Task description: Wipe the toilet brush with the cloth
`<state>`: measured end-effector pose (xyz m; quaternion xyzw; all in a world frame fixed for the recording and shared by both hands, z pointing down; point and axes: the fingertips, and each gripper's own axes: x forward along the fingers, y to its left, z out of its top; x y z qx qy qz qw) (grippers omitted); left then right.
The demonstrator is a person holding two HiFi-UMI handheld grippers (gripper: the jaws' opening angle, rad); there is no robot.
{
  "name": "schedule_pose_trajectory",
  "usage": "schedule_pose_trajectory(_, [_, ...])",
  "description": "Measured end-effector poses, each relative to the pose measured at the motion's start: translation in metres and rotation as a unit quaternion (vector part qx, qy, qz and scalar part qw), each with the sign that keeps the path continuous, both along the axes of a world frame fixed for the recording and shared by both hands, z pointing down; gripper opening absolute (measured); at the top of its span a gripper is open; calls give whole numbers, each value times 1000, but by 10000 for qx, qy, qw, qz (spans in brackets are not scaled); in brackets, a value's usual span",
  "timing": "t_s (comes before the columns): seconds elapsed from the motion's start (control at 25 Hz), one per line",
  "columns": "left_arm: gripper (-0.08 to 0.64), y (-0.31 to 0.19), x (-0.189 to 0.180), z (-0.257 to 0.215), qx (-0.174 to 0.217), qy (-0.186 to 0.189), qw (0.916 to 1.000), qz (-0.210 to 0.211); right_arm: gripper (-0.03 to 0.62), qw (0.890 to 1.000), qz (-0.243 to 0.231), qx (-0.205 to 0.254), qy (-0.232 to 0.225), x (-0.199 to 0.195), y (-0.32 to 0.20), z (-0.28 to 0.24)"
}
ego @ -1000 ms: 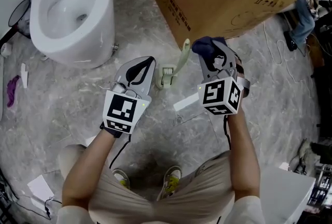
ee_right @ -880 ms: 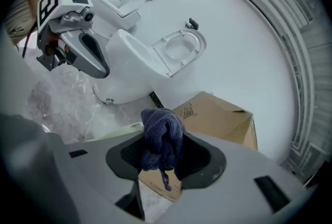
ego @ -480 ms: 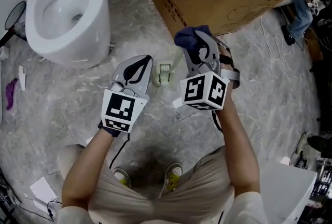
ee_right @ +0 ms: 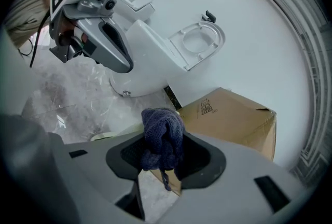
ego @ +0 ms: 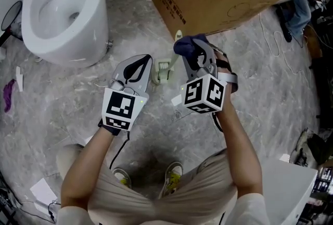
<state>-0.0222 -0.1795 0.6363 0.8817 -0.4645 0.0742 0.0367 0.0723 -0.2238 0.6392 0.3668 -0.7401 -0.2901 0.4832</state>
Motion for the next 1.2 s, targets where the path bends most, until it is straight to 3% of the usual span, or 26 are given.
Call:
schedule_pose_trajectory(0.56, [2, 2, 3, 2, -12, -26, 10000, 54, 170, 9957, 70, -810, 446, 10, 10, 55])
schedule_pose_trajectory(0.76, [2, 3, 1, 2, -31, -32, 10000, 42, 170, 9926, 429, -992, 551, 33, -1, 62])
schedule_pose_trajectory(0.96, [2, 0, -6, 2, -58, -54, 10000, -3, 170, 9965, 755, -351, 113, 46, -21, 11])
schedule_pose_trajectory(1.2, [2, 1, -13, 9, -92, -136, 9999, -42, 170, 9946, 443, 909, -228, 14, -17, -63])
